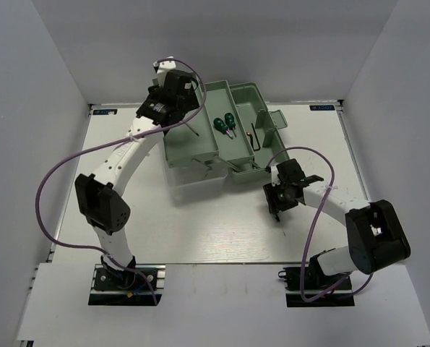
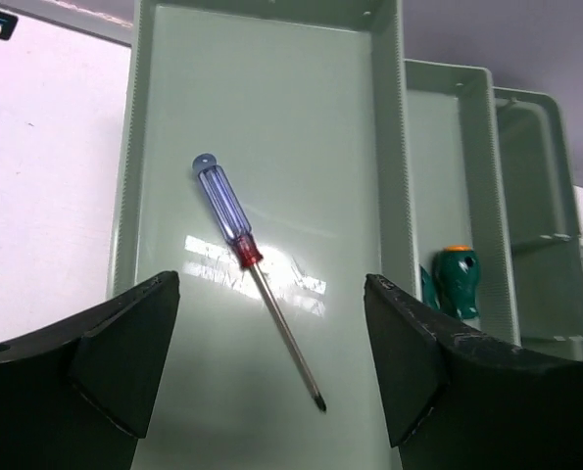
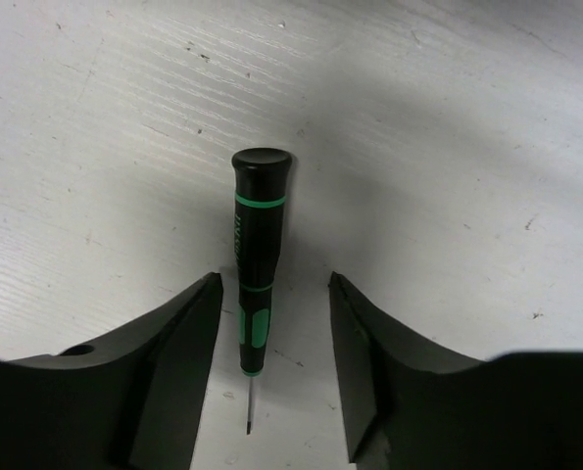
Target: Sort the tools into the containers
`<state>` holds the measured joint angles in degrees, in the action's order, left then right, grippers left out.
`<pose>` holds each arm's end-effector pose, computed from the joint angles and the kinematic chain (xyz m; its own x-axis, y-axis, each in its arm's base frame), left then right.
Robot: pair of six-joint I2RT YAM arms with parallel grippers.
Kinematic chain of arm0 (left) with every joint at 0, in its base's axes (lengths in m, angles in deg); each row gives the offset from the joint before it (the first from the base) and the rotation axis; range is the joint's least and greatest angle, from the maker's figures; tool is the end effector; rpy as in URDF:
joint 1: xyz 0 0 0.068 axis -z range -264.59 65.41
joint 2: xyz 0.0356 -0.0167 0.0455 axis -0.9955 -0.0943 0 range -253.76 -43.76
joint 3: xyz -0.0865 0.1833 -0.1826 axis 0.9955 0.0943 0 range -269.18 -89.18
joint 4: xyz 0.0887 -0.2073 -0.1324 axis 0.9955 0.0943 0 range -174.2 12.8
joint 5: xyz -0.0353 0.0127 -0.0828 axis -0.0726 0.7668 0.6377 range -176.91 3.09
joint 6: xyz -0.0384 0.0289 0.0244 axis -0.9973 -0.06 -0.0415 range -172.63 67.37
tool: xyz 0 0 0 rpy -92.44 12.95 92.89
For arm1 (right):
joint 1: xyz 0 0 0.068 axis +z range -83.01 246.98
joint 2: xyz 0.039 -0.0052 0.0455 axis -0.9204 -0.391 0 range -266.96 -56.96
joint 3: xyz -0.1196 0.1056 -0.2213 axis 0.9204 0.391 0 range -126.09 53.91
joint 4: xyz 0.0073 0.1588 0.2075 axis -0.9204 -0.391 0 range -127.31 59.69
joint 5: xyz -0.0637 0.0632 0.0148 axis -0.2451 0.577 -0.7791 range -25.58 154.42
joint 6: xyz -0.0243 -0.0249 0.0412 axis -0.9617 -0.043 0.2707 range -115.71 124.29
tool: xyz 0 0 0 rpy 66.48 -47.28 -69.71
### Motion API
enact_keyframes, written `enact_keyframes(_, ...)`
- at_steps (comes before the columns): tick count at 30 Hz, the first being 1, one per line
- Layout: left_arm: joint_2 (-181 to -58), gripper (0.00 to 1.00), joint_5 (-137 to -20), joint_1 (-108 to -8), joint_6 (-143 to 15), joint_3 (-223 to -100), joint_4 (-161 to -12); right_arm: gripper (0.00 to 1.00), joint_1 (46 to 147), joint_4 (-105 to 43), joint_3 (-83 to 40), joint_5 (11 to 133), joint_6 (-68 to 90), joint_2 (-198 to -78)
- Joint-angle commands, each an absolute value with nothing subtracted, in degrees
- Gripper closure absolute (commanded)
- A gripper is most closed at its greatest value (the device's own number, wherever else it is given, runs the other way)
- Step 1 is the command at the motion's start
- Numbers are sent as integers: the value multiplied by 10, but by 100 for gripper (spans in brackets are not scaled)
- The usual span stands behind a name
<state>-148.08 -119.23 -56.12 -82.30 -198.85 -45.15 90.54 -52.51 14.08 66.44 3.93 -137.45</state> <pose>0.3695 -0.1790 0.3942 -0.4297 -0.2429 -0.8697 -0.2311 0.9606 -0.1541 0.2299 0.1016 0.1623 -0.8132 -0.3613 -0.4563 -0.4192 0.9074 0.0286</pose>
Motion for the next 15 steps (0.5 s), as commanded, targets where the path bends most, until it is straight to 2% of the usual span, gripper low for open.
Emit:
enact_keyframes(1, -1391, 13, -1167, -565, -801, -1990, -451, 49, 919, -540, 166, 678, 58, -1389)
enact_keyframes(4, -1333, 12, -1158, -558, -779, -1942, -464, 69, 921, -538, 172, 656, 56, -1389)
enact_keyframes(5, -1286, 12, -1150, -553, -765, -1904, -474, 82, 922, -540, 172, 654, 56, -1385)
enact_keyframes(6, -1261, 11, -1145, -553, -764, -1882, -474, 88, 922, -543, 171, 654, 58, -1386)
enact_keyframes(7, -1235, 11, -1136, -553, -764, -1857, -474, 100, 920, -546, 168, 662, 53, -1377)
enact_keyframes(9, -1156, 3, -1104, -559, -757, -1778, -465, 100, 917, -569, 154, 676, 47, -1366)
enact_keyframes(15, -1008, 3, -1065, -559, -854, -1576, -393, 100, 909, -645, 94, 908, -132, -1169)
